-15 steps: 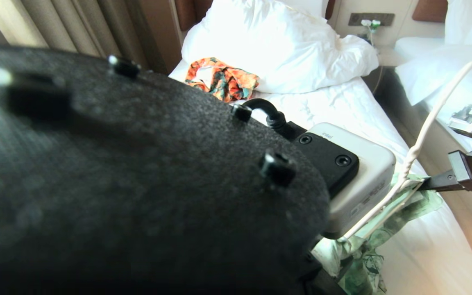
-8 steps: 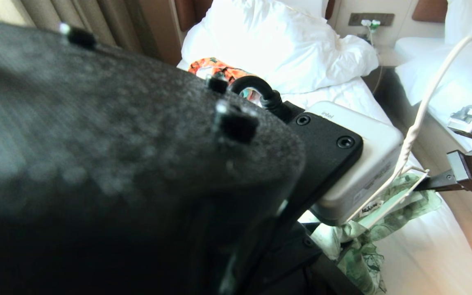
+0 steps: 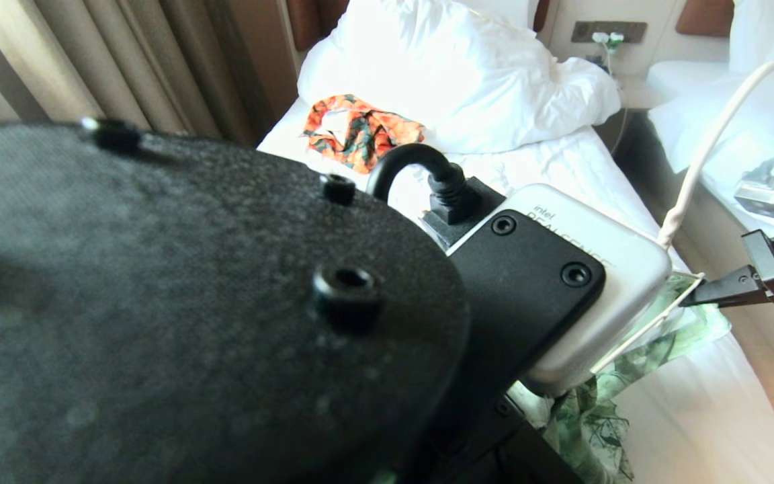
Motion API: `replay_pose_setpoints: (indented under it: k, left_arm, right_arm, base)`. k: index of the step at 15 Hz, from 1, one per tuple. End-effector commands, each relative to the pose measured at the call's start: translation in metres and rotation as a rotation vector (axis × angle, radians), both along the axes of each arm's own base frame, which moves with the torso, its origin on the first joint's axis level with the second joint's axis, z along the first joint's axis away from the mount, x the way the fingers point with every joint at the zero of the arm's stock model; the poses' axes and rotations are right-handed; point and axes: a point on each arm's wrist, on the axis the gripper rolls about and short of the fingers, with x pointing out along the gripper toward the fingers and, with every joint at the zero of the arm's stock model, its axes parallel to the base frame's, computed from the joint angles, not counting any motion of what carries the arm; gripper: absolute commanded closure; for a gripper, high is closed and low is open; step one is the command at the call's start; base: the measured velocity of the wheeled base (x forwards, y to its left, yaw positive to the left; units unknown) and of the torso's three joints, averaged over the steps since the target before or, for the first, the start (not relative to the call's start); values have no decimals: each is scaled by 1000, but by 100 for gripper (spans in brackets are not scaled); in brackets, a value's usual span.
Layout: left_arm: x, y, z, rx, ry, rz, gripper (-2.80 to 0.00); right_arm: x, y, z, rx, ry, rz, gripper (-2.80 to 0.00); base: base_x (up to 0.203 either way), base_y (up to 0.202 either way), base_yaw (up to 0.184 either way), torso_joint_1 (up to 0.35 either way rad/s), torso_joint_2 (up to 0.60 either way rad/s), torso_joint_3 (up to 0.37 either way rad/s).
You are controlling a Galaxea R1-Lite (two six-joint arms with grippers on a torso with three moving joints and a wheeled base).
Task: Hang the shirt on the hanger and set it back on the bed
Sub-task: Hook the other side of the shirt onto the hanger
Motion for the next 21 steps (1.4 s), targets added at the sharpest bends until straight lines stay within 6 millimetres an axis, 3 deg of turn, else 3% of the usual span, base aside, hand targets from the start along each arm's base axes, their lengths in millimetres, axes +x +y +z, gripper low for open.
replay_pose_setpoints:
  k: [1,9,15,21]
  left_arm:
    - [0,-1,-2,-16,-26,10,0]
    - [-2,1,-7,2,-26,10,0]
    - [-2,5,-5,-10,-29,16,0]
    - [-2,4,-7,-4,-27,16,0]
  right_arm:
    - [-2,0,5,7,29,2,0]
    - [-4,-4,42,-7,-11,-18,0]
    - [8,-23,29,-71,27,-56,0]
    - [-5,-20,44,-75,17,-49,0]
  base:
    - [0,0,0,0,0,0]
    - [0,0,0,0,0,0]
    - [0,0,0,0,0,0]
    - [0,0,0,0,0,0]
